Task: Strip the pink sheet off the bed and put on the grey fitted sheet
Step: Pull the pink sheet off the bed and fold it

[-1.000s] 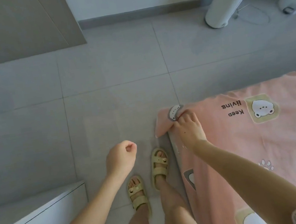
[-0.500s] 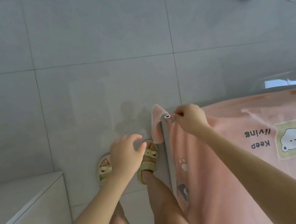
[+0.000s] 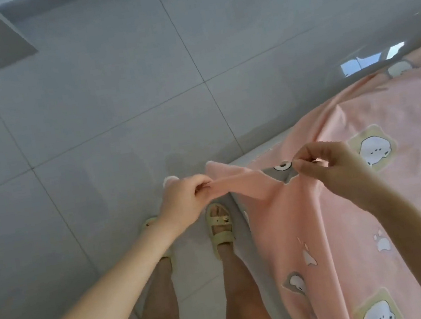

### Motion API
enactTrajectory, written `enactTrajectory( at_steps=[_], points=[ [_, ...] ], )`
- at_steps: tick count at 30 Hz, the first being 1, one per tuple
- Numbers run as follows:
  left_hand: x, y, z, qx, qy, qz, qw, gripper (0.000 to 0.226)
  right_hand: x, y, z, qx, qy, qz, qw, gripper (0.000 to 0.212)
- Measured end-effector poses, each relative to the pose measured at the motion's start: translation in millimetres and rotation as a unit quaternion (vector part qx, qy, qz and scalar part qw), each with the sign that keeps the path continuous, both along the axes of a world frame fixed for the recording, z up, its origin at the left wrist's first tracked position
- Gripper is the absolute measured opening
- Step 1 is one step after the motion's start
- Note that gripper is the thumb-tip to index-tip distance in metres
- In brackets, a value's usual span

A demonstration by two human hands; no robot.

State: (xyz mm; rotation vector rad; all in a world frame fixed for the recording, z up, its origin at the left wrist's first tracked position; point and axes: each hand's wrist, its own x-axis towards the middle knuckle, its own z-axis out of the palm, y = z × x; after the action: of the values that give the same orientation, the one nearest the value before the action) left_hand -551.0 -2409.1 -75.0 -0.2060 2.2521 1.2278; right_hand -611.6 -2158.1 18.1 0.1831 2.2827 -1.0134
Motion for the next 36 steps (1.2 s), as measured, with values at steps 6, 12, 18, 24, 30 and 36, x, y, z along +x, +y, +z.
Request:
enactTrajectory(
  at_steps=[6, 12, 18, 24, 30, 36],
  points=[
    [-67.3, -14.8, 112.8, 0.044, -0.109, -0.149, 0.982, 0.011, 45.5, -32.9, 47.4, 0.133, 0.199, -0.037, 0.970, 0.024],
    [-109.5, 45.9, 217.4, -0.006, -0.047, -0.240, 0.970, 0.019, 108.4, -81.2, 128.3, 0.087, 0.141, -0.034, 0.986, 0.084],
    [-107.4, 117.1, 289.3, 0.002, -0.074, -0.211, 0.975, 0.024, 117.1, -78.4, 163.3, 0.248, 0.326, -0.236, 0.881, 0.050],
    [-94.3, 158.2, 337.3, 0.118, -0.049, -0.201, 0.971, 0.013, 107.5, -16.6, 225.4, 0.095, 0.303, -0.446, 0.837, 0.026],
    [-77.0, 162.9, 350.2, 0.029, 0.452, -0.301, 0.839, 0.025, 95.3, 66.8, 277.2, -0.005, 0.174, -0.495, 0.851, 0.026],
    [-40.3, 179.8, 342.2, -0.035, 0.612, -0.449, 0.650, 0.047, 89.5, 128.4, 298.2, -0.089, 0.097, -0.537, 0.833, 0.012]
  ],
)
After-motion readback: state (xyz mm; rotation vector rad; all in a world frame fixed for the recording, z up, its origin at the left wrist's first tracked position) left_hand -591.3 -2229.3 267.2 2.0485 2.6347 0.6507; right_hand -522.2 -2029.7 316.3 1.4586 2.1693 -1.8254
